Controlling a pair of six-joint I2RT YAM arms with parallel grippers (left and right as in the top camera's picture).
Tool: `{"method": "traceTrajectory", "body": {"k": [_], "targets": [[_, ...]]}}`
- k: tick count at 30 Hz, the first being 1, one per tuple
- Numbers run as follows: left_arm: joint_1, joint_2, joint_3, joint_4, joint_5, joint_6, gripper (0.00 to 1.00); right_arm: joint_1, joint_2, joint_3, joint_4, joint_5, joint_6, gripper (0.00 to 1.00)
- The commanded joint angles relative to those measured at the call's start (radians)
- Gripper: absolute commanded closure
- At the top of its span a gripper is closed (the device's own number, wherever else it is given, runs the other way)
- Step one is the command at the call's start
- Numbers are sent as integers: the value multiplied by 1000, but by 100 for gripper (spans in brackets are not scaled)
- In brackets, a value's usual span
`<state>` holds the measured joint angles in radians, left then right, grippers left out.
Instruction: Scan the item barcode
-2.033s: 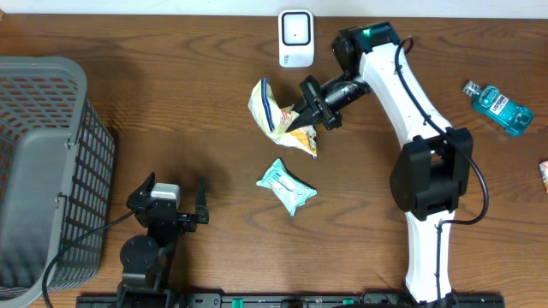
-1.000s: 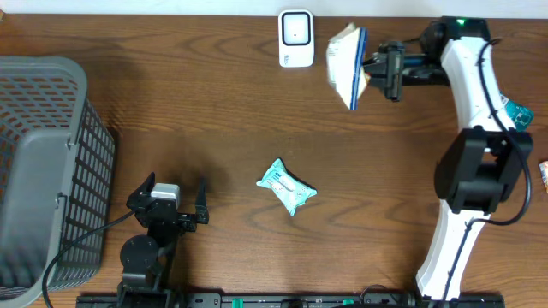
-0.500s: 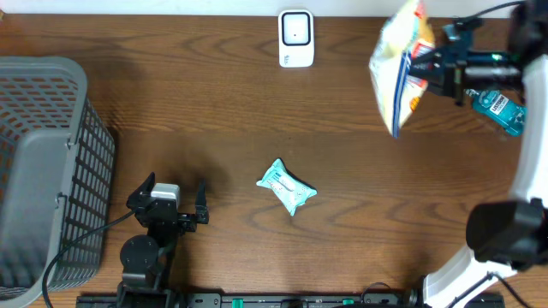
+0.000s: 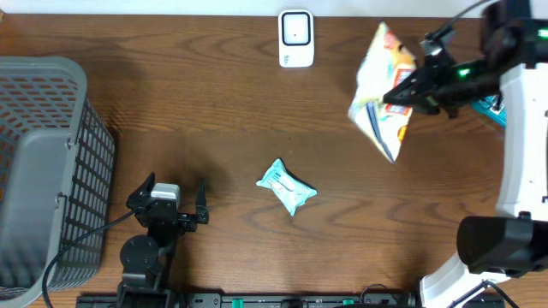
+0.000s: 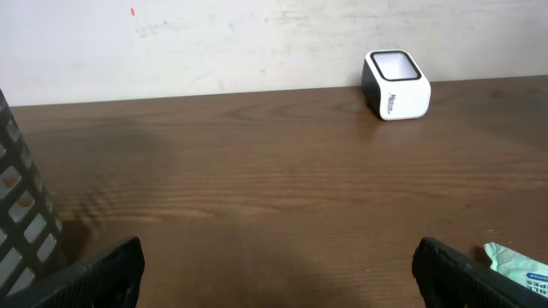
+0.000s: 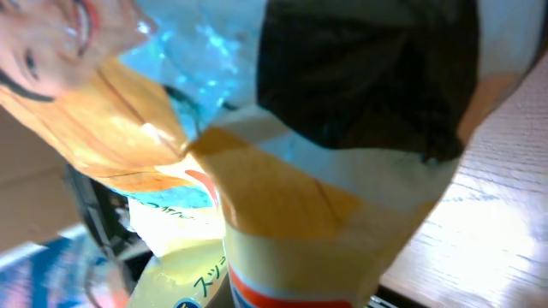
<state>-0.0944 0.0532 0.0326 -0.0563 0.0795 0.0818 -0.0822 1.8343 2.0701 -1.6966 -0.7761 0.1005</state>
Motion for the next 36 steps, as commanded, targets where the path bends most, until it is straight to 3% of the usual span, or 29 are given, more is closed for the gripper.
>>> {"method": "traceTrajectory", "body": {"k": [1, 5, 14, 18, 22, 29, 36], "targets": [[3, -3, -16, -33, 14, -1, 0, 52, -13, -1, -2, 84, -23, 99], [3, -3, -16, -33, 14, -2, 0, 85, -13, -1, -2, 89, 86, 99], [3, -3, -16, -33, 14, -2, 0, 143, -13, -3, -2, 187, 763, 99], [3, -3, -16, -33, 14, -1, 0, 143, -12, -3, -2, 359, 1194, 99], [3, -3, -16, -33, 14, -2, 0, 143, -10, -5, -2, 408, 1389, 99], [3, -3, -16, -33, 14, -2, 0, 161, 41, -75, -2, 367, 1495, 99], [3, -3, -16, -33, 14, -2, 0, 166, 224, -257, -2, -11, 1075, 99]]}}
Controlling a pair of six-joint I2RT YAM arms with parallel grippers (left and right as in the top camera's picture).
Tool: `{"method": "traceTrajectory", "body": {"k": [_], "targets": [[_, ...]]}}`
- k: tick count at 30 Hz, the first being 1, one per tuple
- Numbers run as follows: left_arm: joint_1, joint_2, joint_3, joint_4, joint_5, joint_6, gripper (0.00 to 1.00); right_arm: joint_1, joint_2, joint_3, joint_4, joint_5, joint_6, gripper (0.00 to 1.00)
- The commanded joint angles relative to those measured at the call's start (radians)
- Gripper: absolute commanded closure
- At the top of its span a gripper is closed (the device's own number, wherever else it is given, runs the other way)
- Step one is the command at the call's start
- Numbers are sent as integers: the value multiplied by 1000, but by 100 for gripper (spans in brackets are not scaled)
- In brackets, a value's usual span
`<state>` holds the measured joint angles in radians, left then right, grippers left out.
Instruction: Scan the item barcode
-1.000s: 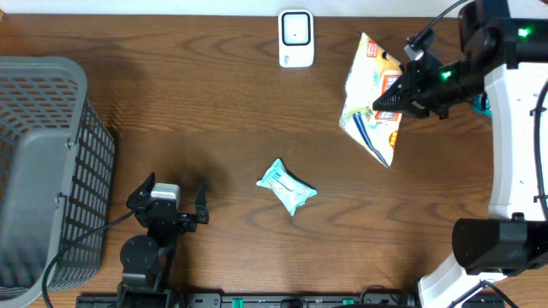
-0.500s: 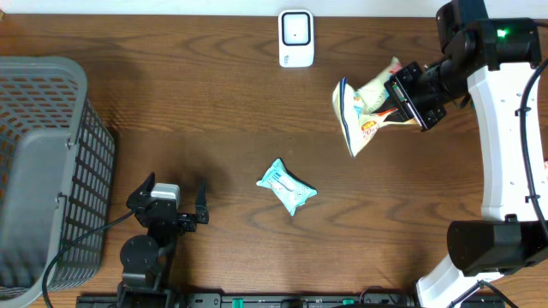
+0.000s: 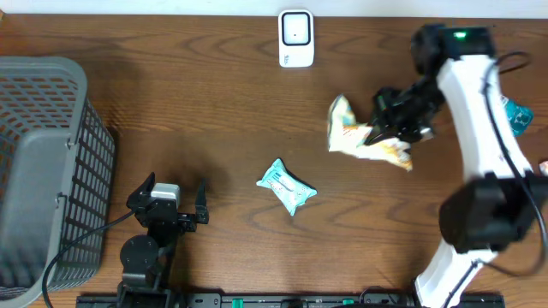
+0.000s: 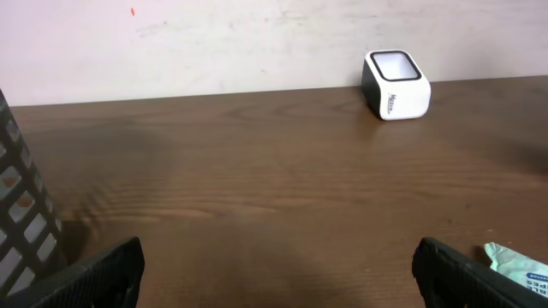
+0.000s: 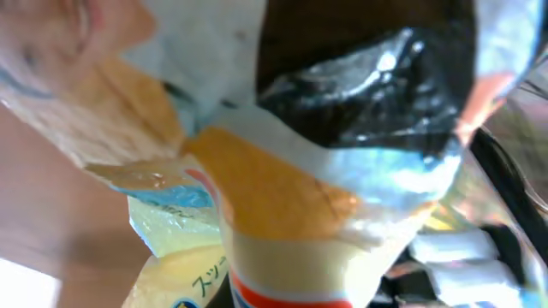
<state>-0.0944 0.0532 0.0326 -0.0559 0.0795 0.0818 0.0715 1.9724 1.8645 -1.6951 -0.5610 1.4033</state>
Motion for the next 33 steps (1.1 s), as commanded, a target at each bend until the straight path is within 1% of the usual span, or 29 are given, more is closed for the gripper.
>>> {"method": "traceTrajectory", "body": {"k": [1, 2, 4, 6, 8, 9, 16, 26, 29, 33], "targets": [[3, -3, -16, -33, 14, -2, 0, 13, 115, -66, -3, -262, -304, 99], [3, -3, -16, -34, 14, -2, 0, 16, 154, -83, -4, -306, -396, 99], [3, -3, -16, -34, 14, -2, 0, 24, 213, -106, -7, -388, -524, 99], [3, -3, -16, -34, 14, -2, 0, 42, 269, -129, -7, -527, -679, 99], [3, -3, -16, -34, 14, -2, 0, 65, 307, -145, -7, -652, -803, 99], [3, -3, -16, -34, 14, -2, 0, 78, 315, -152, -7, -694, -836, 99], [3, -3, -16, -34, 14, -2, 0, 138, 309, -156, -7, -728, -848, 99], [3, -3, -16, -34, 14, -2, 0, 130, 309, -156, -7, -724, -863, 99], [3, -3, -16, -34, 14, -2, 0, 124, 309, -156, -7, -725, -886, 99], [3, -3, -16, -34, 14, -2, 0, 101, 309, -156, -7, -724, -969, 99]]}}
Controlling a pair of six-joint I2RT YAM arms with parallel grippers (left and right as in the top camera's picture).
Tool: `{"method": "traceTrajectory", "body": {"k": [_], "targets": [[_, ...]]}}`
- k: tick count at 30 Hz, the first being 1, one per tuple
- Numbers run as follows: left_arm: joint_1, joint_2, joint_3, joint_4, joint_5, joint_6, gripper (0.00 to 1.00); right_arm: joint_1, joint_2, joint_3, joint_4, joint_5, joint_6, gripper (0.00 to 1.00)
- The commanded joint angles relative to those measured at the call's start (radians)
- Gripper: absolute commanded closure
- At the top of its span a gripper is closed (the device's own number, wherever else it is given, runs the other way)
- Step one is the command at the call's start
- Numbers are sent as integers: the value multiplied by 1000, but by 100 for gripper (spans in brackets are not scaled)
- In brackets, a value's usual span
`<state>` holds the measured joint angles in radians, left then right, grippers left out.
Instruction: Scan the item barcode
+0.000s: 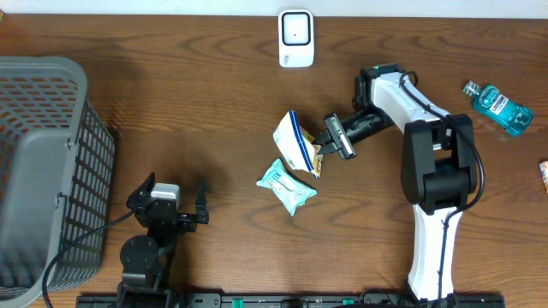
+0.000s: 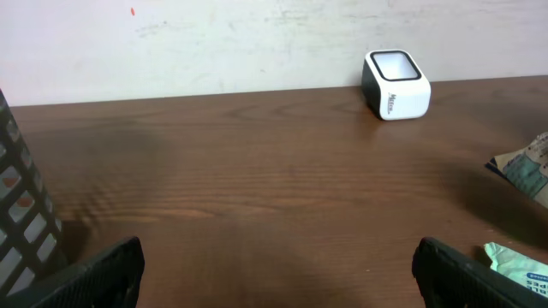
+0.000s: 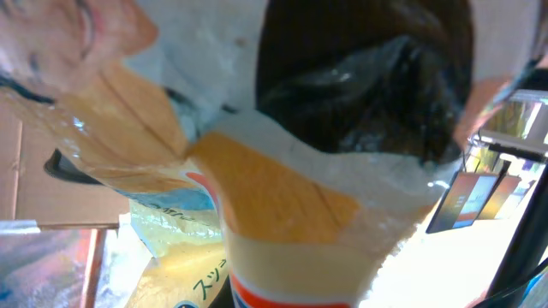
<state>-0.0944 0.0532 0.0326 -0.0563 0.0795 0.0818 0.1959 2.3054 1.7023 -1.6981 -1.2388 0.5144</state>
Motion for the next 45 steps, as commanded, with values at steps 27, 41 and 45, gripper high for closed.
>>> {"method": "traceTrajectory", "body": {"k": [27, 41, 45], "targets": [[3, -3, -16, -33, 14, -2, 0, -213, -340, 6, -4, 165, -209, 99], [3, -3, -16, -33, 14, -1, 0, -203, -852, 6, 110, 1145, 718, 99], [3, -3, -16, -33, 14, -2, 0, -156, -887, 5, 127, 1276, 922, 99]]}}
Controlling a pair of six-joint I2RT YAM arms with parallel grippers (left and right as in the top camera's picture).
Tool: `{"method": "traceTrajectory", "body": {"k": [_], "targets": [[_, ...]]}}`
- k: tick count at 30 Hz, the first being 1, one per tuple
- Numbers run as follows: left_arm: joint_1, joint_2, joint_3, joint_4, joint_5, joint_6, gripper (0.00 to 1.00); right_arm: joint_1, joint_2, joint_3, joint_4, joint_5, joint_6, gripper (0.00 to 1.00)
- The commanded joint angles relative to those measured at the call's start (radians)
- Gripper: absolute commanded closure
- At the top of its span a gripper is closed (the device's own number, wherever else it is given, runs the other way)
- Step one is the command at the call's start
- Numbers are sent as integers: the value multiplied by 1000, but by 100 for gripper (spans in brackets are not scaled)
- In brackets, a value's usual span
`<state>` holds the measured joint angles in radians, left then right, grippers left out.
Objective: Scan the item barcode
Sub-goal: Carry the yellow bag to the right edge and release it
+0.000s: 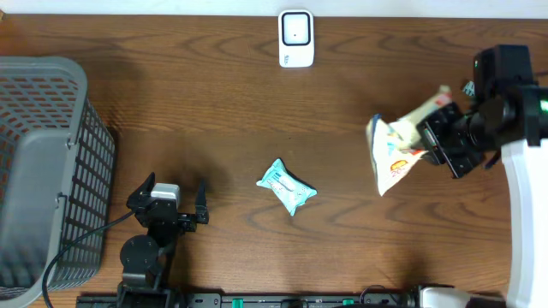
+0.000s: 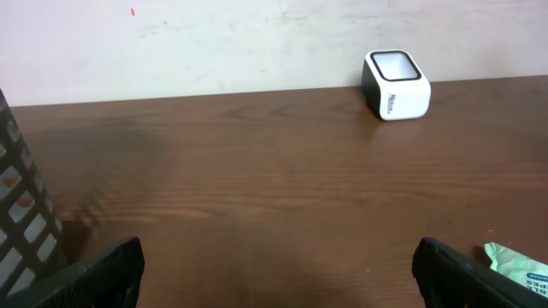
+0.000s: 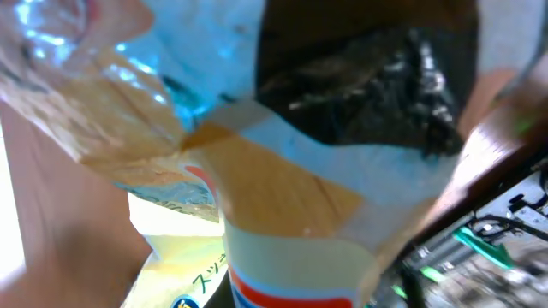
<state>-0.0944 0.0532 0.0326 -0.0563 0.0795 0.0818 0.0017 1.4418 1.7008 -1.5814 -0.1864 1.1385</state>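
Observation:
A yellow, white and orange snack bag (image 1: 394, 152) hangs over the right side of the table, with my right gripper (image 1: 438, 135) shut on its upper end. In the right wrist view the bag (image 3: 282, 197) fills the frame and hides the fingers. The white barcode scanner (image 1: 296, 38) stands at the back middle, well to the bag's left, and its window shows in the left wrist view (image 2: 396, 84). My left gripper (image 1: 169, 202) rests open near the front left, its fingers (image 2: 103, 269) wide apart with nothing between them.
A teal packet (image 1: 287, 186) lies at the table's middle, its corner also in the left wrist view (image 2: 516, 263). A grey mesh basket (image 1: 43, 162) occupies the left edge. The right arm's white links (image 1: 524, 188) stand along the right side.
The right arm has moved from the table's middle to the right side. The snack bag, which was just above the teal packet, is now held far to its right. The left arm is unchanged.
The right gripper first held the snack bag at the back right. Then the bag was further left, below and right of the scanner, then at the middle next to the teal packet. Now it is back over the right side. The left gripper stayed open and still.

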Motion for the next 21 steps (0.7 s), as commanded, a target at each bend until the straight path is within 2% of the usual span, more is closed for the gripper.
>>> {"method": "traceTrajectory", "body": {"k": [1, 7, 13, 21], "targets": [[3, -3, -16, -33, 14, -2, 0, 52, -23, 7, 17, 253, 344, 99], [3, -3, -16, -33, 14, -2, 0, 130, 35, 3, 86, 327, 532, 99], [3, -3, -16, -33, 14, -2, 0, 198, 152, 3, 273, 302, 529, 99], [3, -3, -16, -33, 14, -2, 0, 263, 315, 4, 651, 303, 529, 99]]}}
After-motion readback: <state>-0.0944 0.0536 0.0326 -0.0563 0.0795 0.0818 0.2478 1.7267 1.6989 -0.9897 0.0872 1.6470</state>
